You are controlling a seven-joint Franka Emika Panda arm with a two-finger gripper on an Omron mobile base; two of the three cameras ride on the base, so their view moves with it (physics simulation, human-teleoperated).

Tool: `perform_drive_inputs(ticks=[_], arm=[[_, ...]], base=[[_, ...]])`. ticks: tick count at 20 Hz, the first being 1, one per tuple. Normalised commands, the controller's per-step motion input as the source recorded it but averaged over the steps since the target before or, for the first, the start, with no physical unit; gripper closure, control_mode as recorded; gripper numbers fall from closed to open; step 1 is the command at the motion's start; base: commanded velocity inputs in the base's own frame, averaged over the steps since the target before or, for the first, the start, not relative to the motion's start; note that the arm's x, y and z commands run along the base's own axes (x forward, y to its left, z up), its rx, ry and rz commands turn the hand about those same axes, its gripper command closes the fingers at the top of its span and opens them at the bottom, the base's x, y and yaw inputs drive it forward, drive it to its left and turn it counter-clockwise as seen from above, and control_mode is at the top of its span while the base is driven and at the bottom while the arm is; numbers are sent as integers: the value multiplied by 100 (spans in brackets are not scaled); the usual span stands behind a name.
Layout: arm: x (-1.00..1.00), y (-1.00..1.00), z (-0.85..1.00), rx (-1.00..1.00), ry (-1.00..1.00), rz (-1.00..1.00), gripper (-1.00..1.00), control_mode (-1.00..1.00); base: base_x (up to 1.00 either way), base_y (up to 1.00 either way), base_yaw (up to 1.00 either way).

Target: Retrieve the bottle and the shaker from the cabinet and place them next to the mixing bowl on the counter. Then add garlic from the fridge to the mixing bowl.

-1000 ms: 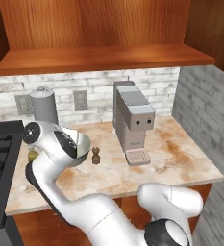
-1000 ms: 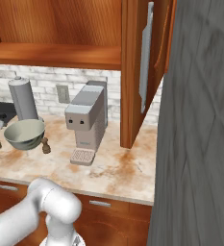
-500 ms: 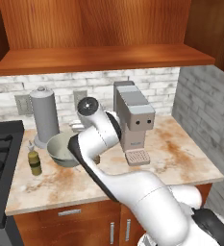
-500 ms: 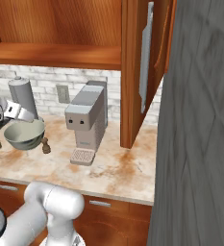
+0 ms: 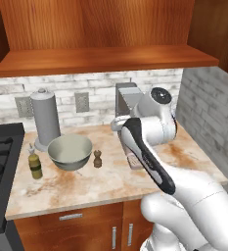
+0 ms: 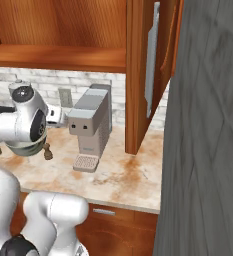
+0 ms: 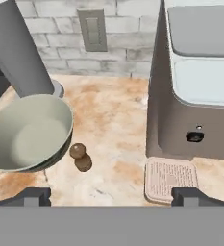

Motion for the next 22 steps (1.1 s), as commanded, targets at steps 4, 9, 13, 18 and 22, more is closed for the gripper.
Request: perform_drive_inputs(ticks=[4, 9, 13, 18, 22], arm=[[-37, -96, 74, 7, -5, 16, -100, -100], [-74, -74, 71, 5, -4, 1, -100, -100], [-92, -38, 62, 5, -12, -3, -100, -100], [-95, -7, 27, 1, -5, -18, -100, -100], [-13, 0, 0, 0, 2, -8, -100, -100]], base=[[0, 0, 0], [0, 0, 0], [0, 0, 0], [0, 0, 0], [0, 0, 0]])
